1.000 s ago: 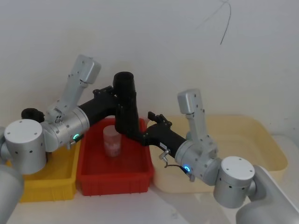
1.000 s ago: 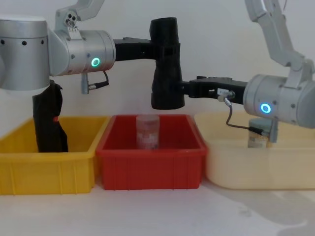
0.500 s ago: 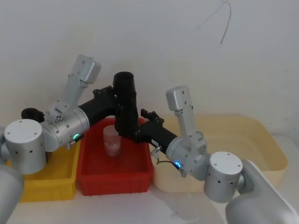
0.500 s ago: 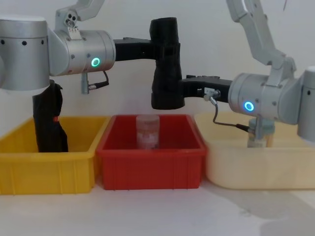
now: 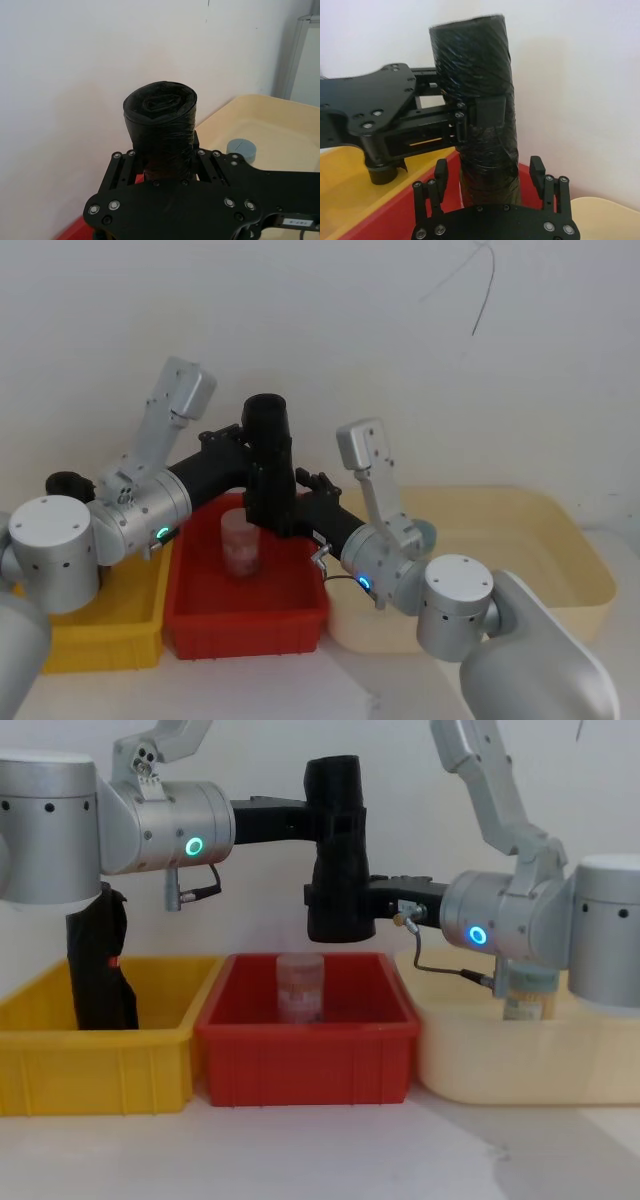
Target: Pick up the garbage bag with the one hand and transfer it to the other hand.
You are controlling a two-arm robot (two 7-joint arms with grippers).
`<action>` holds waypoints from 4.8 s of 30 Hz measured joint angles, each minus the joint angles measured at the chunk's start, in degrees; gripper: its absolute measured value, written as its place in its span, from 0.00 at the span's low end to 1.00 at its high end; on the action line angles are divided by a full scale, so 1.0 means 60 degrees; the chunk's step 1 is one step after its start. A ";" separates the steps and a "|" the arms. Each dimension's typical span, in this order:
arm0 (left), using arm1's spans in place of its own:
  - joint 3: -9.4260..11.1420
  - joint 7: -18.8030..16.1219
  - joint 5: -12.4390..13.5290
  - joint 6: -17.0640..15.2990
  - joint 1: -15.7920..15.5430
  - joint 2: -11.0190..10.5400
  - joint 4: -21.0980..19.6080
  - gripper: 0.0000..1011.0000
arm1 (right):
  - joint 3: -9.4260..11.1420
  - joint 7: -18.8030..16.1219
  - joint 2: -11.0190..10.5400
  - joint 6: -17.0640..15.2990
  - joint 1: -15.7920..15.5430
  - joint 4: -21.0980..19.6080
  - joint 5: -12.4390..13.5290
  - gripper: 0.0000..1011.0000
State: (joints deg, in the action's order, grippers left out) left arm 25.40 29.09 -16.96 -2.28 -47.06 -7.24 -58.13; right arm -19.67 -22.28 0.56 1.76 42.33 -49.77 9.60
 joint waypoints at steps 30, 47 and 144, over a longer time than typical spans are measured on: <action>0.0001 -0.0001 0.0000 0.0000 0.0000 -0.0001 0.0000 0.46 | -0.0156 0.0274 0.0257 0.0332 0.0575 0.1044 -0.0101 0.51; 0.0001 0.0001 -0.0002 0.0000 0.0000 -0.0001 0.0000 0.48 | -0.0172 0.0295 0.0275 0.0359 0.0617 0.1129 -0.0112 0.51; 0.0001 0.0000 0.0000 0.0000 0.0000 -0.0001 0.0000 0.99 | 0.1252 0.2231 -0.1483 -0.0972 -0.0299 -0.0741 -0.0950 0.99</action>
State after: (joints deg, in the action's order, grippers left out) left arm 25.40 29.09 -16.96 -2.28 -47.06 -7.25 -58.13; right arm -12.16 -8.89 -8.34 -4.07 40.54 -54.22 3.90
